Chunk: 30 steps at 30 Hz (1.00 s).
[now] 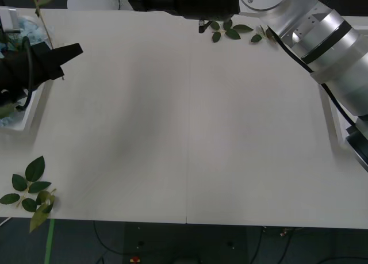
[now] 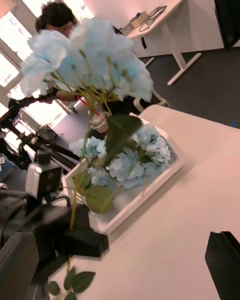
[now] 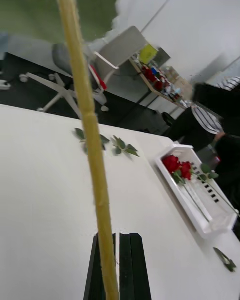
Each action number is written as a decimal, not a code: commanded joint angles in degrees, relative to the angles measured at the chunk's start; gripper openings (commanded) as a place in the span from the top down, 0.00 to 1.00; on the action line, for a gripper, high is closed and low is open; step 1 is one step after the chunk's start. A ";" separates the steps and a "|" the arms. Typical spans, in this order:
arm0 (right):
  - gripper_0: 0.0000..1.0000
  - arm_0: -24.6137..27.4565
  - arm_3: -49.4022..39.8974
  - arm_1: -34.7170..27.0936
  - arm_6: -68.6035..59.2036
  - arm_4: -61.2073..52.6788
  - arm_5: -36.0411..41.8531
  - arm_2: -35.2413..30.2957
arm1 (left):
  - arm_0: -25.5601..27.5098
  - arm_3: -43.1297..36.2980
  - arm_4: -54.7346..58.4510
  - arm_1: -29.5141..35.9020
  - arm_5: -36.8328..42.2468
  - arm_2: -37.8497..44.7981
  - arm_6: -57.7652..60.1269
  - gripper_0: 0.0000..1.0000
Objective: Place the red flowers into the right box and the blue flowers into the left box. If a person shows an open palm, hand one flower to the person first, then continue sorting.
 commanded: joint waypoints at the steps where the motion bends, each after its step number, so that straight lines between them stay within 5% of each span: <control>1: 0.01 -3.47 -7.20 -9.48 1.80 -0.88 0.66 4.89 | 0.14 6.94 0.67 4.05 0.48 2.79 -2.00 1.00; 19: 0.01 -2.06 -8.96 -31.72 36.17 -14.24 27.55 5.06 | -0.48 33.04 0.67 9.94 8.92 3.93 -2.00 1.00; 30: 0.01 3.04 -15.99 -41.12 46.01 -17.32 29.48 5.06 | -0.39 40.86 0.76 9.85 11.64 5.07 -2.00 1.00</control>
